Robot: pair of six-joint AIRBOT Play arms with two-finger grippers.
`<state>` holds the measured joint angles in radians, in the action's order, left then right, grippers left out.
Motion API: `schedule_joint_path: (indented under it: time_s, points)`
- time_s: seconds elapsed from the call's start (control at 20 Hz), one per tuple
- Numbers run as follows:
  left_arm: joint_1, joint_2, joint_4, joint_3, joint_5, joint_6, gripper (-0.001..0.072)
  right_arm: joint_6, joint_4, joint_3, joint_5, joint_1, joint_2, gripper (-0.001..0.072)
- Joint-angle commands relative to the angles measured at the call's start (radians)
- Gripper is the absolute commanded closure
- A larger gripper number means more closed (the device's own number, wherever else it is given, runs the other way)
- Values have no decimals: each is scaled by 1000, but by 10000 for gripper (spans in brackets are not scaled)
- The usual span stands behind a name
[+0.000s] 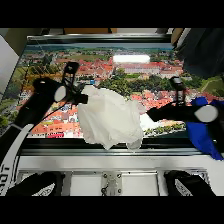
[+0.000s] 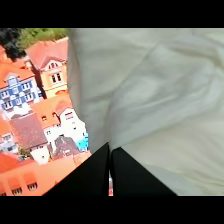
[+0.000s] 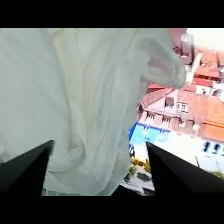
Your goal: Fold the clothes and pants, and hang the long-sleeved shirts on hangers.
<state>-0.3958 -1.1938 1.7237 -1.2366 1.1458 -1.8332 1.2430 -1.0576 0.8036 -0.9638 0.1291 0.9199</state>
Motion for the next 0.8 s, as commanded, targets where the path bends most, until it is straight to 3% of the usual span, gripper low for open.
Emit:
schedule_joint_path:
  time_s: [0.0,0.2,0.4,0.45,0.5,0.55,0.75]
  points:
    - [47,115,3,-1,26,0,697,3,-3,-49,201,182,182,-8]
    - [48,154,4,-1,28,0,697,-1,7,-2,230,280,368,-8]
    - [48,153,3,-1,36,0,697,-2,6,19,215,310,381,10]
    - [48,153,4,-1,37,0,697,-2,6,19,214,309,375,251]
    - [48,153,4,-1,37,0,697,-1,6,19,215,309,366,571]
    - [48,153,4,-2,37,0,697,-2,5,19,216,309,351,703]
    - [49,219,39,-98,23,0,697,0,-179,138,141,255,197,703]
